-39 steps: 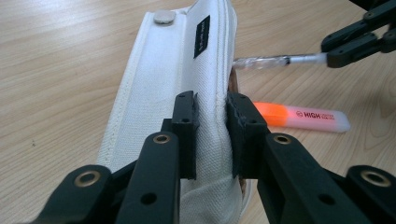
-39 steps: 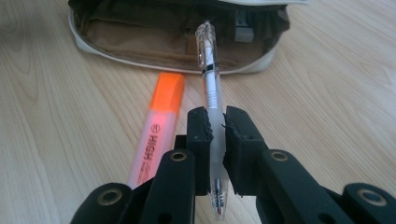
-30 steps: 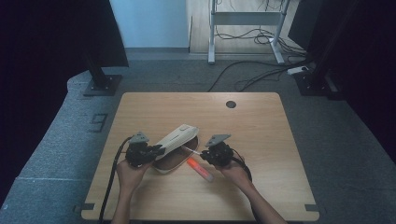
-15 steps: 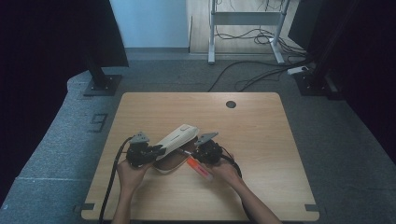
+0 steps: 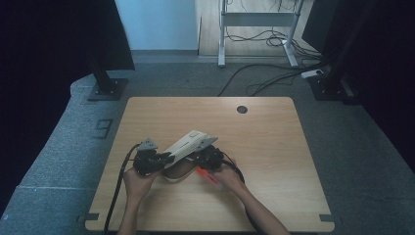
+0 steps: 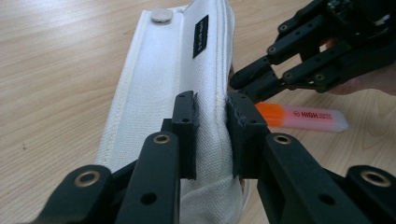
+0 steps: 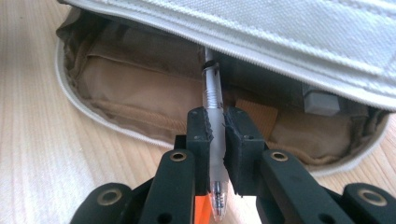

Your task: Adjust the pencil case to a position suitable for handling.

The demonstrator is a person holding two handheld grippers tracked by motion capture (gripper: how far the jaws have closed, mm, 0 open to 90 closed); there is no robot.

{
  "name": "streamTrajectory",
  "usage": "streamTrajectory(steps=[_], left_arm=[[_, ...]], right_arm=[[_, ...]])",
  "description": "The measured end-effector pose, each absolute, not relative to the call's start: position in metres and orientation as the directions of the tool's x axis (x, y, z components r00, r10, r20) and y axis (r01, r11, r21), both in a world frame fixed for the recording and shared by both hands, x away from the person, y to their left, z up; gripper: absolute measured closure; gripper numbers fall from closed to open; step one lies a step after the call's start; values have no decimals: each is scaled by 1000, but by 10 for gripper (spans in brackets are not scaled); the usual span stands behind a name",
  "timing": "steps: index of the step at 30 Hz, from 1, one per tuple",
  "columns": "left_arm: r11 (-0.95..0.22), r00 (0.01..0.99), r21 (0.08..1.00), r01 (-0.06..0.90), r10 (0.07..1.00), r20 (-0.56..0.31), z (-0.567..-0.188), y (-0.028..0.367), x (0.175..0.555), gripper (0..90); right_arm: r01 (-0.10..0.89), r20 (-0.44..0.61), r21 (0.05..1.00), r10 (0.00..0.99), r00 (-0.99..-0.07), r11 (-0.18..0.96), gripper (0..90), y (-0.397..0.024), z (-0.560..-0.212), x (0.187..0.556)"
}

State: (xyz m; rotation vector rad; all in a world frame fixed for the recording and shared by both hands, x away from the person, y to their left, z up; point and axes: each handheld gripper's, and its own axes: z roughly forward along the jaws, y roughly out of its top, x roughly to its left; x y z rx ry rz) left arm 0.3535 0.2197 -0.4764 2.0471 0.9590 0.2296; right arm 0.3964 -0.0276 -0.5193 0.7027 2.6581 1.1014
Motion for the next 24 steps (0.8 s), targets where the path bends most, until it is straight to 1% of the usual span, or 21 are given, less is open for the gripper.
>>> streamTrajectory(steps=[4, 9, 11, 12, 15, 18, 24], left_arm=[[-353, 689, 758, 549, 704, -171, -477, 220, 354, 743], [-355, 688, 757, 548, 706, -167, -477, 220, 354, 744], [-355, 689, 757, 548, 705, -169, -477, 220, 354, 743], [-356, 690, 757, 547, 704, -167, -477, 220, 354, 743], [-357, 690, 757, 547, 704, -167, -477, 220, 354, 741], [-357, 690, 757, 548, 704, -167, -477, 221, 354, 741], [-357, 691, 756, 549, 703, -170, -477, 221, 354, 739]], right_arm=[[359, 5, 693, 494, -870, 625, 780, -24, -524, 402], [380, 34, 691, 497, -867, 615, 770, -25, -527, 406], [381, 31, 690, 501, -865, 615, 743, -25, -527, 406], [384, 32, 689, 504, -863, 615, 704, -26, -526, 406], [386, 25, 688, 511, -859, 615, 664, -29, -526, 407], [385, 24, 690, 513, -858, 613, 643, -34, -525, 405], [399, 25, 687, 529, -848, 607, 631, -49, -525, 402]])
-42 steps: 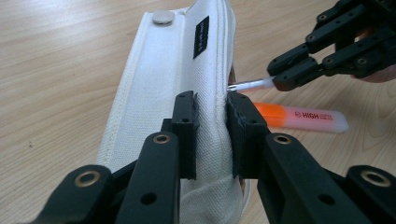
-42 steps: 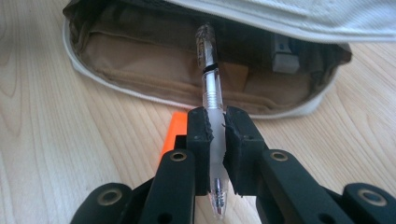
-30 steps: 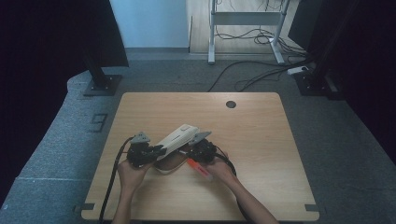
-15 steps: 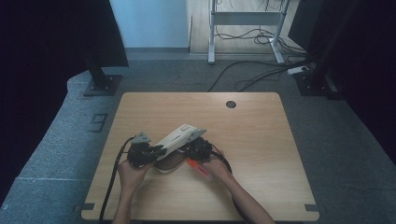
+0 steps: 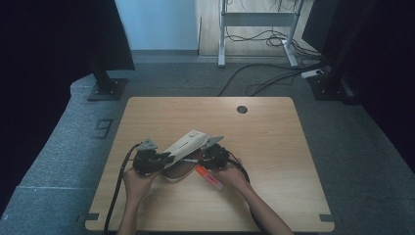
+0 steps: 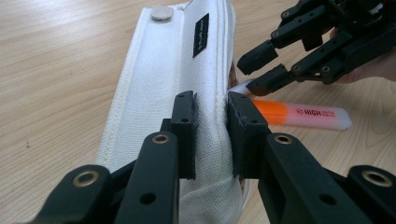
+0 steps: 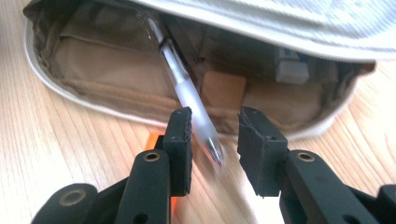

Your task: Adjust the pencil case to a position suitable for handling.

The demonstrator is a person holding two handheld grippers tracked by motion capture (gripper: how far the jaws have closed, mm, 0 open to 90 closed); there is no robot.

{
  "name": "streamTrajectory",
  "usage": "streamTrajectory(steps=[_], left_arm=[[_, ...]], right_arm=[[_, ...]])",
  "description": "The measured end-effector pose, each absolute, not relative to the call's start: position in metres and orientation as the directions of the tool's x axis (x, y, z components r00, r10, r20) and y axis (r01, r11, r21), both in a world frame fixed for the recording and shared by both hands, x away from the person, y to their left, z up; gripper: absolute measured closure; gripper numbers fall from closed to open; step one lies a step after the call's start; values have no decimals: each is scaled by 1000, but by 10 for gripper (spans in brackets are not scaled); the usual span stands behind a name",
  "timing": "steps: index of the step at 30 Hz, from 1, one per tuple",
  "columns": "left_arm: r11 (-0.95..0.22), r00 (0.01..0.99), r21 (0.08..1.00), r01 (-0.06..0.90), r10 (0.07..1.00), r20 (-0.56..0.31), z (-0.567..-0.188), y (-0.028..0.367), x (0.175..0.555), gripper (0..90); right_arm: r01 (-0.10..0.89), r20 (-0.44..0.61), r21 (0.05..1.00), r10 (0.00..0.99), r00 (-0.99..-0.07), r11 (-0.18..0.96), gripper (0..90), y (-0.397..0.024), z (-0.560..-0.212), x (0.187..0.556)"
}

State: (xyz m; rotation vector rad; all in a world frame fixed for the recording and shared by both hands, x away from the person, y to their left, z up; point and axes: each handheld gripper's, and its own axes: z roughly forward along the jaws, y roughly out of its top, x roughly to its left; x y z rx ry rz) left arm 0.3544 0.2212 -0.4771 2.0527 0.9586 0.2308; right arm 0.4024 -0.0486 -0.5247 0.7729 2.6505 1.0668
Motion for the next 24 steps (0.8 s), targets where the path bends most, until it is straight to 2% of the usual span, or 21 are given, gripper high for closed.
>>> streamTrajectory(steps=[8, 19, 24], left_arm=[[-357, 693, 755, 550, 700, -174, -477, 222, 355, 737], [-359, 694, 755, 550, 698, -174, -478, 221, 355, 736], [-357, 696, 755, 550, 696, -178, -478, 221, 355, 735]], right_arm=[[414, 30, 675, 538, -842, 611, 660, -62, -530, 404], [415, 6, 652, 543, -840, 635, 754, -58, -534, 406], [405, -15, 656, 548, -837, 637, 761, -56, -531, 409]])
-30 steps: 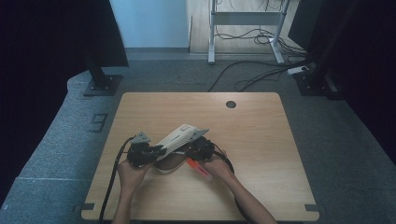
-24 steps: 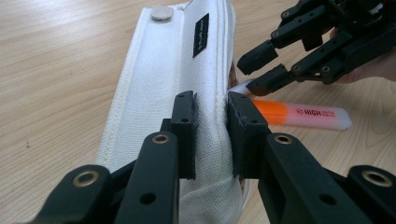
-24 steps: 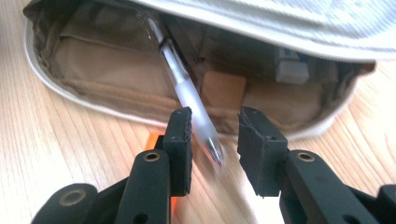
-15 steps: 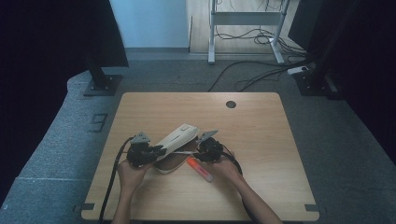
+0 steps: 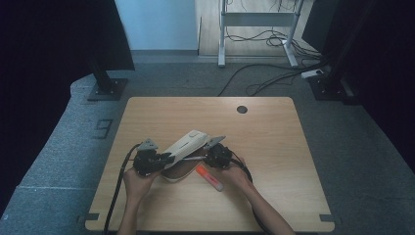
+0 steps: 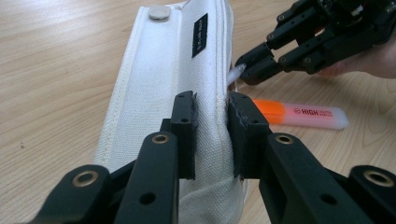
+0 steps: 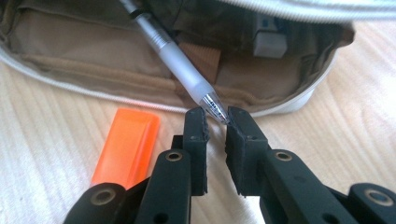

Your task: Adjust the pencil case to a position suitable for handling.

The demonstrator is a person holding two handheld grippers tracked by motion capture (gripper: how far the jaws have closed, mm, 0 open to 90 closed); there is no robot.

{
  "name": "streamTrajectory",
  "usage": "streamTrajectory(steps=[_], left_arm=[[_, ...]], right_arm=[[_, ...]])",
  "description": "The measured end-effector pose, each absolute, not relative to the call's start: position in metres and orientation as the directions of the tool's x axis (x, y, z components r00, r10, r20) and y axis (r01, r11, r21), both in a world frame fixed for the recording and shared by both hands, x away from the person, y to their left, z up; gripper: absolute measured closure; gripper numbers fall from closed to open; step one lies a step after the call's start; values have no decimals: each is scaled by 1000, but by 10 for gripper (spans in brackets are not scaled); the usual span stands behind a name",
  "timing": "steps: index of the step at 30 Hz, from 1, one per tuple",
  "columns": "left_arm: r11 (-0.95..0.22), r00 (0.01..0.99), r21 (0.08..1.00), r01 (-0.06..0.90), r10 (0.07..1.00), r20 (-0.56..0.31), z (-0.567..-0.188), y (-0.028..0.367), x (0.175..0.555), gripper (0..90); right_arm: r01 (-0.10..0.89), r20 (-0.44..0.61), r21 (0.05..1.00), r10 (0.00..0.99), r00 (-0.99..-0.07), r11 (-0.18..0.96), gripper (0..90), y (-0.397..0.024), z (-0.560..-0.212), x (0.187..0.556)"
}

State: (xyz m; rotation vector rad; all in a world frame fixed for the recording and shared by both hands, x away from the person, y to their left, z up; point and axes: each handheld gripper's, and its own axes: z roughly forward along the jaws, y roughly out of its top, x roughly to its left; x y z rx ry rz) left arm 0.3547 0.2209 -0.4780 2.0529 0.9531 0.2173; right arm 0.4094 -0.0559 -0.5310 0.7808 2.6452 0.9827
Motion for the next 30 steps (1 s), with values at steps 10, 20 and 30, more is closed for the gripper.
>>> streamTrajectory(steps=[10, 20, 30], left_arm=[[-357, 697, 755, 549, 694, -178, -478, 221, 355, 732], [-358, 698, 757, 547, 694, -177, -478, 221, 355, 731], [-361, 699, 757, 544, 694, -172, -478, 221, 355, 731]], right_arm=[[400, -33, 671, 564, -825, 625, 759, -53, -527, 421], [400, -49, 680, 582, -812, 615, 730, -49, -525, 432], [394, -54, 689, 586, -809, 608, 665, -53, -521, 434]])
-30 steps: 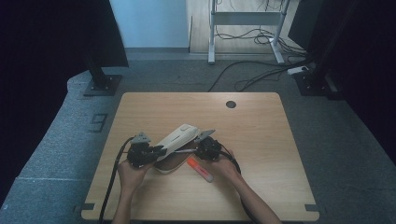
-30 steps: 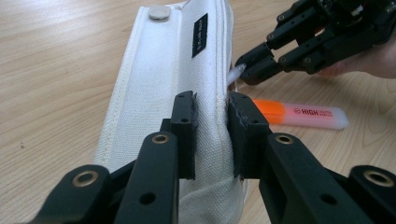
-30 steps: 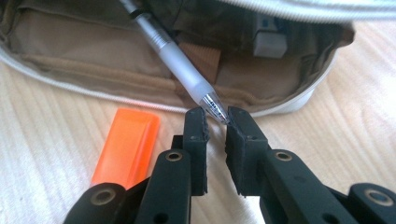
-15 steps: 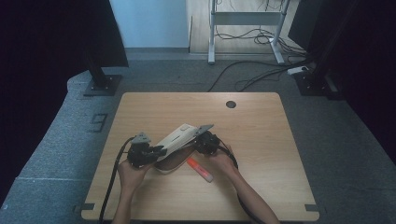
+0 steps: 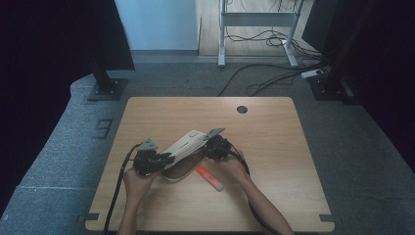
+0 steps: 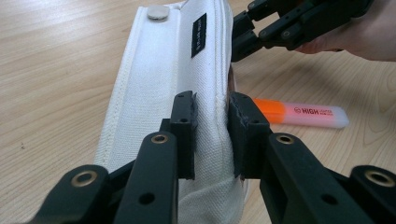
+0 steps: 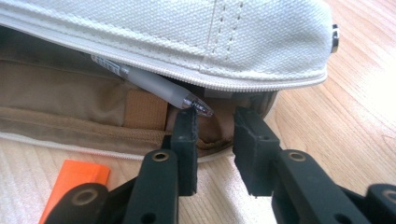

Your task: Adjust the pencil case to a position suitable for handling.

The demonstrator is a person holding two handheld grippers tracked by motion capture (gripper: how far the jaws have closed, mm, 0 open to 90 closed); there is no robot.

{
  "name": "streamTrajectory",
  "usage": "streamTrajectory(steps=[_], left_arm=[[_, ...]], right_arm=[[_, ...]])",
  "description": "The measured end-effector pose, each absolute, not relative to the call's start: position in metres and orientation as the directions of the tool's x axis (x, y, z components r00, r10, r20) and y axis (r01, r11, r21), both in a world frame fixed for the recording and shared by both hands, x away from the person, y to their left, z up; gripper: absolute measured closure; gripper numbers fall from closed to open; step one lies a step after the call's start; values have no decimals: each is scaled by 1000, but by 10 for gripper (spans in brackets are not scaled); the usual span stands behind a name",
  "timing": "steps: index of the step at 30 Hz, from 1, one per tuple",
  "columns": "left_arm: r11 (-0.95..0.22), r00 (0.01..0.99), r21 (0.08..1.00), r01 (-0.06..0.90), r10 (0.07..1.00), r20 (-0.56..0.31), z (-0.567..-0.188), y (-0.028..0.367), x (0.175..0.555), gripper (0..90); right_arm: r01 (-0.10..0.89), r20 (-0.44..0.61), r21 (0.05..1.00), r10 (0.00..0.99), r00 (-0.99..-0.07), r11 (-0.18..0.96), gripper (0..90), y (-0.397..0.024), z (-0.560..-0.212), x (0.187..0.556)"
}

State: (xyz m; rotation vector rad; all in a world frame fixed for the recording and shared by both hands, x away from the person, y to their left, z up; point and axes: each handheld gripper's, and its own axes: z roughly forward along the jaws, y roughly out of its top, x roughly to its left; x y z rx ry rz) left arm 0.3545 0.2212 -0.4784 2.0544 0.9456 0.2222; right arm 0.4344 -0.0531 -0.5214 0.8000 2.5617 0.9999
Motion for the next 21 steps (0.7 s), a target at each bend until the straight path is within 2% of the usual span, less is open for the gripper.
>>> streamTrajectory(steps=[11, 21], left_arm=[[-361, 698, 759, 541, 696, -167, -478, 222, 354, 730], [-360, 697, 760, 541, 698, -165, -478, 222, 354, 731]], right_arm=[[370, -42, 712, 562, -826, 596, 433, -62, -510, 416], [367, -13, 716, 537, -843, 594, 429, -75, -505, 397]])
